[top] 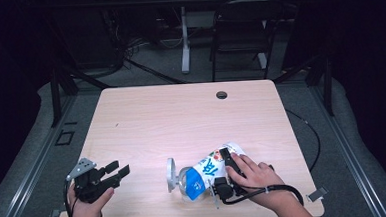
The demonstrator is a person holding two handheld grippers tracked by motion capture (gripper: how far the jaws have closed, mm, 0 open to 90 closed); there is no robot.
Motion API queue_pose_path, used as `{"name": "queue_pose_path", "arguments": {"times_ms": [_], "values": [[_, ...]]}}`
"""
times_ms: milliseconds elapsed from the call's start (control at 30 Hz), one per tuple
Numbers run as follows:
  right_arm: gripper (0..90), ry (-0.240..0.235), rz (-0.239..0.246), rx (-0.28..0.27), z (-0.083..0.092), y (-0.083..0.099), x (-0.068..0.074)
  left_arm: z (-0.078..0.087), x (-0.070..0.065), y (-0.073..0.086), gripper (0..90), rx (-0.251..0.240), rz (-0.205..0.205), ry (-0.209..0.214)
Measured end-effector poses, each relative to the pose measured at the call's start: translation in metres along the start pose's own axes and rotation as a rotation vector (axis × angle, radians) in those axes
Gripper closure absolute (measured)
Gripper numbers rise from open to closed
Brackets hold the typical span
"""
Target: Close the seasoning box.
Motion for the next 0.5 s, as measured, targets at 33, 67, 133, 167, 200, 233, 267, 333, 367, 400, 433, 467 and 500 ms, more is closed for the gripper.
{"name": "queue_pose_path", "arguments": {"times_ms": [33,67,133,167,200,233,267,333,367,400,433,467,500], "values": [[45.0,0.000,0.006,0.006,0.0005,0.0002,-0.0004,-0.0001,0.0000,0.0000,48.4,0.000,0.000,0.000],[45.0,0.001,0.007,0.007,0.0005,0.0002,-0.0005,-0.0002,-0.0001,0.0000,48.4,-0.002,0.000,0.000],[45.0,-0.003,0.013,0.014,0.0010,0.0002,-0.0009,0.0000,0.0000,0.0000,48.4,0.000,0.000,0.000],[45.0,-0.003,0.014,0.014,0.0011,0.0002,-0.0010,-0.0001,0.0001,0.0002,48.4,-0.001,0.002,0.000],[45.0,-0.003,0.014,0.014,0.0011,0.0002,-0.0010,-0.0001,0.0001,0.0002,48.4,-0.001,0.002,0.000],[45.0,-0.002,0.015,0.013,0.0010,0.0002,-0.0009,-0.0002,0.0005,0.0004,48.4,0.000,0.002,-0.001],[45.0,-0.002,0.015,0.013,0.0010,0.0002,-0.0009,-0.0002,0.0005,0.0004,48.4,0.000,0.002,-0.001],[45.0,-0.001,0.008,0.004,0.0003,0.0002,-0.0003,-0.0002,0.0011,0.0007,48.4,0.001,0.001,-0.001],[45.0,-0.001,0.003,-0.002,-0.0002,0.0000,0.0001,-0.0002,0.0012,0.0008,48.4,0.002,0.001,-0.001],[45.0,-0.001,0.004,-0.001,-0.0002,0.0000,0.0001,-0.0003,0.0013,0.0008,48.4,0.002,0.001,-0.002],[45.0,-0.002,0.005,-0.001,-0.0002,0.0001,0.0001,-0.0002,0.0014,0.0008,48.4,0.000,0.004,-0.002],[45.0,-0.002,0.006,-0.001,-0.0003,0.0000,0.0001,-0.0002,0.0015,0.0007,48.4,-0.001,0.004,-0.003],[45.0,-0.002,0.004,-0.004,-0.0005,0.0000,0.0002,-0.0002,0.0015,0.0007,48.4,-0.001,0.004,-0.003]]}}
Point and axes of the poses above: each handheld gripper's, and its own axes: z roughly backward along the jaws, y roughly out of its underside, x roughly to its left, the point moved 6 cm from there along -z, roughly forward along the jaws, and after that the axes turned 12 degrees about -x, right-handed, at the moved point
